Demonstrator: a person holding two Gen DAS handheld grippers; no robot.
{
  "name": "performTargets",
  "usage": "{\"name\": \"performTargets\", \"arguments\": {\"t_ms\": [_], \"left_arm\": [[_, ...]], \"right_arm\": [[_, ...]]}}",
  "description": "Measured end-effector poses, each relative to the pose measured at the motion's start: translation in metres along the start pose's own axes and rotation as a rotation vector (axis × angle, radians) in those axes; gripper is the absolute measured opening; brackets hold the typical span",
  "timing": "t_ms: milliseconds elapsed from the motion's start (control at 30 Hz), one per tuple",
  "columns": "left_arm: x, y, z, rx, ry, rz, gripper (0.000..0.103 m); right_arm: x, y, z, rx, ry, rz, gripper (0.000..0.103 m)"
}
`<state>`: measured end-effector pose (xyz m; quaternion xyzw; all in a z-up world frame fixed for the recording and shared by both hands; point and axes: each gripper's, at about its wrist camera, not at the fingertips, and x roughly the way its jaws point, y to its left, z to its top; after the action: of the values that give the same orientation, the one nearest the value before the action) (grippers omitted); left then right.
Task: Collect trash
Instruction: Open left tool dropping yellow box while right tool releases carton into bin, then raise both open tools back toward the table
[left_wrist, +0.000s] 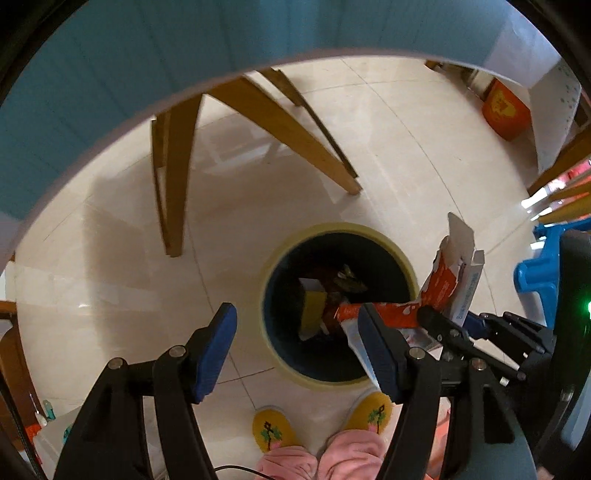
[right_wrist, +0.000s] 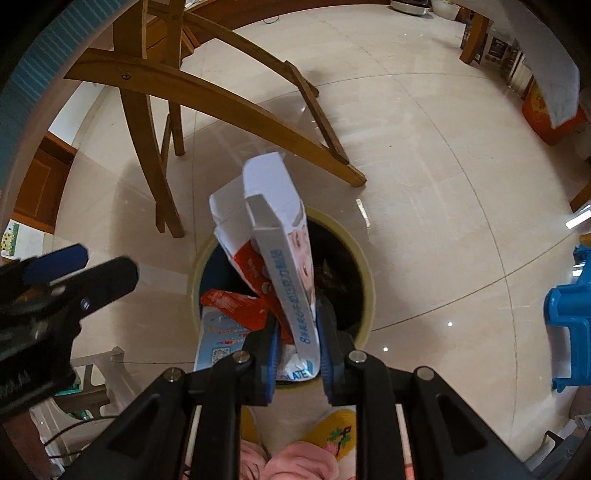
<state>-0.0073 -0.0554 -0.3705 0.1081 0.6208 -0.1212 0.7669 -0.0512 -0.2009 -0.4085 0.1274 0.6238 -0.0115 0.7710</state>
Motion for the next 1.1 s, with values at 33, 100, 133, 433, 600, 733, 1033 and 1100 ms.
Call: {"name": "performTargets", "arguments": {"t_ms": [33,100,133,433,600,733,1033,1100], "left_arm": [[-0.002,0.003,-0.001,-0.009,-0.003,0.009,0.066],[-0.006,0.007,-0.002,-0.025,-0.01,0.019,0.066],[-0.009,0.009,-0.003,-0.033,-0.011,0.025,0.066],[-0.038,0.018,0.001,-0.065,-0.03,0.031,0.066],[-0.075,0.016,0.003,-0.061,-0.05,0.019,0.066],[-0.119,0.015,0.006,-0.051,-0.078,0.01,0.066],[-0.23,0.021,0.012,-0.025,-0.158,0.002,0.066],[-0.256,0.024,0.014,-0.023,-0.177,0.001,0.066]], "right_arm": [[-0.001,-0.002,0.0,0.004,0.002,0.009,0.02],[-0.001,-0.004,0.002,0.02,0.011,0.035,0.024],[-0.003,-0.005,0.002,0.024,0.013,0.042,0.027],[-0.029,-0.003,0.0,0.008,0.001,0.023,0.05],[-0.061,0.0,-0.002,0.015,-0.004,0.0,0.05],[-0.097,0.008,-0.004,0.006,-0.007,-0.005,0.05],[-0.195,0.035,0.008,0.016,-0.049,0.032,0.05],[-0.222,0.039,0.009,0.017,-0.066,0.044,0.05]]}}
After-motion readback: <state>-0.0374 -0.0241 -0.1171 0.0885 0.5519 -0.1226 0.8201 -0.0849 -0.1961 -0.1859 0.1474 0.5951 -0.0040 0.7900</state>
